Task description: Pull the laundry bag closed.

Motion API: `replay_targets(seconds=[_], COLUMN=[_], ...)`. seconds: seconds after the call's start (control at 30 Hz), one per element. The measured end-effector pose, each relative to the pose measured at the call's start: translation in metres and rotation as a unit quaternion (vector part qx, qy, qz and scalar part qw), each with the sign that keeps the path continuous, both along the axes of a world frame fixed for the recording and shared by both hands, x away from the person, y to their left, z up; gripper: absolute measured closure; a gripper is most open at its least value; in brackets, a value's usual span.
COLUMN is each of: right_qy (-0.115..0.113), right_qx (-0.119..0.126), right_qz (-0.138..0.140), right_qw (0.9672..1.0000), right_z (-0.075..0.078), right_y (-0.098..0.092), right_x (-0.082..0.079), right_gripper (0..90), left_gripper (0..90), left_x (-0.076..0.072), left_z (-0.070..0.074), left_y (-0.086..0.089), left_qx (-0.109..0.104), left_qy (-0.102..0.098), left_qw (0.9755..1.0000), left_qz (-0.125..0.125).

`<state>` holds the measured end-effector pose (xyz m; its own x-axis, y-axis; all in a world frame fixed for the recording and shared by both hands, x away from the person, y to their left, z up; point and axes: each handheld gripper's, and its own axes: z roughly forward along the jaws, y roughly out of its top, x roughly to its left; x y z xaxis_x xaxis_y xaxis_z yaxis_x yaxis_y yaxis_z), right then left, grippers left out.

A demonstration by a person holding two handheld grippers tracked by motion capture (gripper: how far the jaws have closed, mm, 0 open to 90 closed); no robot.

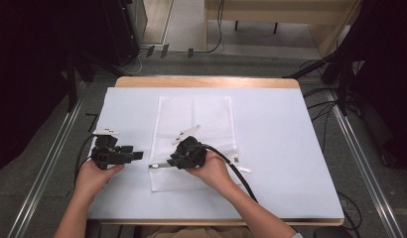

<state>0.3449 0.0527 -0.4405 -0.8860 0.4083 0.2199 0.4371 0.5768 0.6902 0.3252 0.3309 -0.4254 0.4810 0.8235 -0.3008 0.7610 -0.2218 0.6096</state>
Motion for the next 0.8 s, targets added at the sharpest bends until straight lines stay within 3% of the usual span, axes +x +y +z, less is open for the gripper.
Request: replay_targets(seconds=[0.47, 0.8], right_qy=[0.021, 0.035], right_qx=[-0.004, -0.012], right_qz=[0.022, 0.022], right_qw=[0.9995, 0.9991], right_z=[-0.012, -0.021], right_y=[0.023, 0.033], right_x=[-0.004, -0.003], right_gripper=[79.0, 78.9], left_gripper=[39.7, 39.6], left_x=[0.0, -0.003], left_z=[0.0, 0.001], left_y=[0.002, 0.001], left_qx=[0.0, 0.002], left_qy=[-0.001, -0.003], left_qw=[1.0, 1.0], left_qz=[0.002, -0.002])
